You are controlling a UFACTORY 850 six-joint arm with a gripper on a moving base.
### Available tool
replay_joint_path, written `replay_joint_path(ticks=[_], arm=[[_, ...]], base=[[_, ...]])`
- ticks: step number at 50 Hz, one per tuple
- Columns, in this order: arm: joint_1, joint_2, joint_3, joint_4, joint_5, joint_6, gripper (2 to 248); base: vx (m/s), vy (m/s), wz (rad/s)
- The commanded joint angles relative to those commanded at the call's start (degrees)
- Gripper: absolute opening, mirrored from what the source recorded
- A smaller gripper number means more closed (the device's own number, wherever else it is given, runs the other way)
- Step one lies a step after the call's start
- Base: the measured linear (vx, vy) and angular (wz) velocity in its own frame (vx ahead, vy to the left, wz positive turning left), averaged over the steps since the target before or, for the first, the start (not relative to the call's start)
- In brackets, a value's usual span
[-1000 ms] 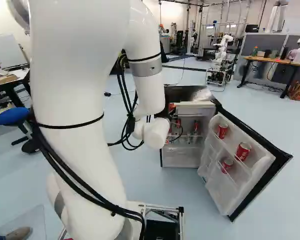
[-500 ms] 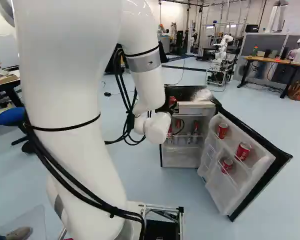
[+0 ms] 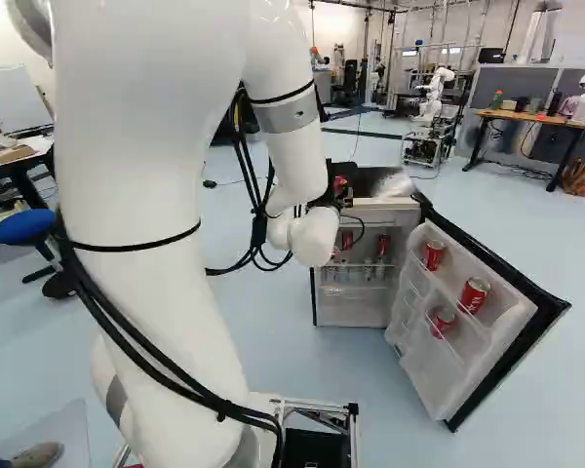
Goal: Grab a drink from the fridge
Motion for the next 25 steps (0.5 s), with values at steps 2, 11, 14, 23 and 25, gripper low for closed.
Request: replay_joint_path(ticks=[2,11,14,23,25], arm=[[0.0,-0.4,-0.5,0.0,-0.1,0.0,92],[0.2,-2.2,-2.7,0.0,-0.6,0.0,92],[0.3,-2.8,-3.4,0.0,-0.8,0.0,92],[0.5,-4.6,-5.6,0.0,-1.3,0.0,92],[0.5,-5.0,-6.1,0.0,-1.4,0.0,92]], base=[[0.000,0.000,0.000],[0.000,0.000,0.000],[0.000,0.000,0.000],[0.000,0.000,0.000],[0.000,0.000,0.000]])
